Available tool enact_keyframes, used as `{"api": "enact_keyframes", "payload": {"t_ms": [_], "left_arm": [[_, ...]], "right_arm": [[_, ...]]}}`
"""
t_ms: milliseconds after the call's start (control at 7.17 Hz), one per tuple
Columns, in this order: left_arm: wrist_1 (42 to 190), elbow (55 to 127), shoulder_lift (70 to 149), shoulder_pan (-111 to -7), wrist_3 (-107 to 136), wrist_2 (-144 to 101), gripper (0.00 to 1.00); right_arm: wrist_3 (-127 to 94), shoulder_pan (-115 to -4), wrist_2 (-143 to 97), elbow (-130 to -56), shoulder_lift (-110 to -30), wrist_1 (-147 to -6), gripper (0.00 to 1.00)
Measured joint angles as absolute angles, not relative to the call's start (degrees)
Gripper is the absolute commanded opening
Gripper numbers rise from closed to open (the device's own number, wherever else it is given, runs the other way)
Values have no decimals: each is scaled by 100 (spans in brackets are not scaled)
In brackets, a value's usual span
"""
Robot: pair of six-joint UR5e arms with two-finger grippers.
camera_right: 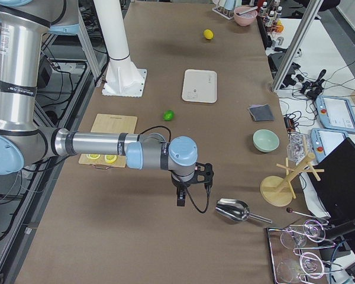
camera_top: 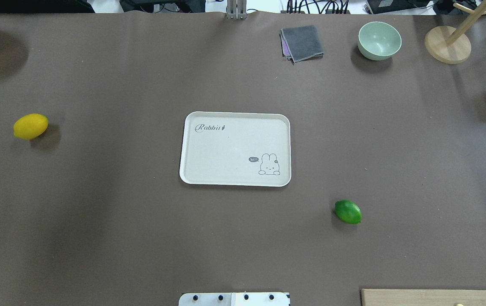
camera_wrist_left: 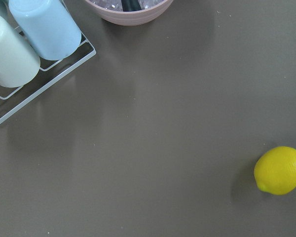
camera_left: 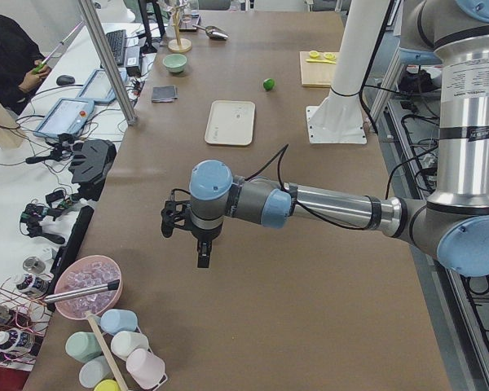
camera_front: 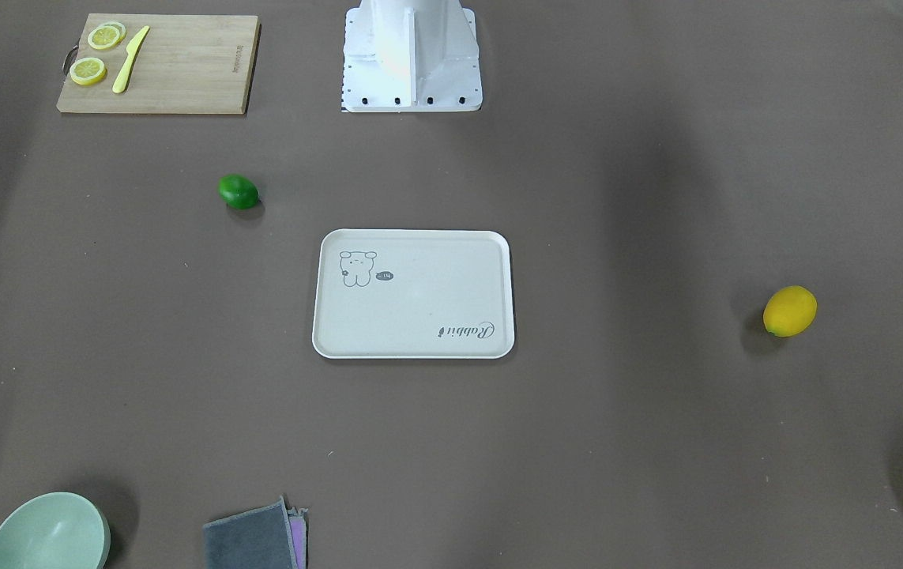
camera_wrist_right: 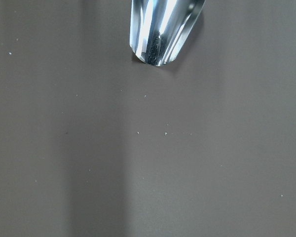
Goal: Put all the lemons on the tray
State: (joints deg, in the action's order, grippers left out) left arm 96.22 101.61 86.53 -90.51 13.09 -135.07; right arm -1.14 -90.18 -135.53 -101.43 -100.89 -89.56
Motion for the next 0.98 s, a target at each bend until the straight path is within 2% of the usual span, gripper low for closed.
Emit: {"api": "enact_keyframes", "payload": {"t_ms": [977], "left_arm": [[9624,10139,8613,-9060,1310,-13509,98]], "right_arm": [[-107,-9018,-13612,-10157,-10081,-8945,100]]}}
